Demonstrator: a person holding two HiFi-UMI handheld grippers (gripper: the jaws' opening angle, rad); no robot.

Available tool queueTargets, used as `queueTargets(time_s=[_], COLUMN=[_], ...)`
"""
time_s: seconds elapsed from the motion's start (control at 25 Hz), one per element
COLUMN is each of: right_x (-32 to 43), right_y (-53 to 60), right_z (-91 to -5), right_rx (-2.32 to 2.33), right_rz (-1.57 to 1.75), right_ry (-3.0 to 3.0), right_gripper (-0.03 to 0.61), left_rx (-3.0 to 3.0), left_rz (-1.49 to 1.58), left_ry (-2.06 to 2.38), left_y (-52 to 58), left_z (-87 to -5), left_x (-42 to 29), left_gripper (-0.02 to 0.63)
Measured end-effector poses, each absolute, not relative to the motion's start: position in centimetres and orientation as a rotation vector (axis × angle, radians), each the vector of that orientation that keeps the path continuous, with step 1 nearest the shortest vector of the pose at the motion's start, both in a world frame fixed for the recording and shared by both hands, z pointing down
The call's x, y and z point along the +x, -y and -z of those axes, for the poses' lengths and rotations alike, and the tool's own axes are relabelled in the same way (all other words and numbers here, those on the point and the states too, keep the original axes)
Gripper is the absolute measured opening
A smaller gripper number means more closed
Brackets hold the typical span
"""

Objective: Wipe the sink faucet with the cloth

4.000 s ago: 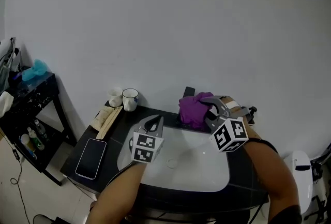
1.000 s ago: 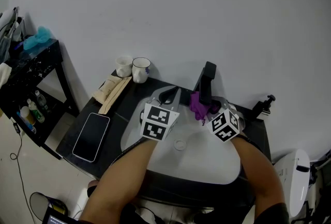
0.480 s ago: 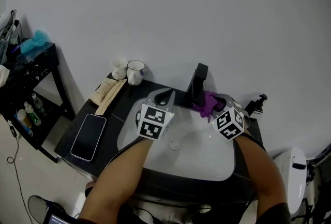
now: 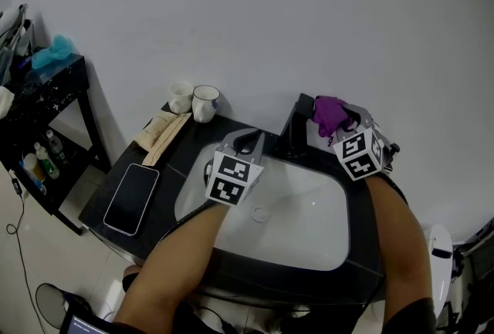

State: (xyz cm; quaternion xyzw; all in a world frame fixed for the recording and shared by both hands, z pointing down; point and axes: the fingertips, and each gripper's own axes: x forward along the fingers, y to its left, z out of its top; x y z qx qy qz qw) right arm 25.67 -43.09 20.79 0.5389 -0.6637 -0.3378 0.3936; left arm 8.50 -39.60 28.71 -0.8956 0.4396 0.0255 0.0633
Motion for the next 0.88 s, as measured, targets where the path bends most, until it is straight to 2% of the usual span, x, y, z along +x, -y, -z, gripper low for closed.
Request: queueTargets(time_s=[0.88], right_x=[24.7], right_y=[43.4], right_z=[-35.4], right_rx=[1.12], right_rz=[0.745], right_ry=[1.635], right_gripper=[0.074], left_rx=[-2.705], left_rz=[-0.077], left_ry=[-1.337], left_y=[39.8], left_z=[-29.0], left_x=[8.3], left_gripper=[0.018])
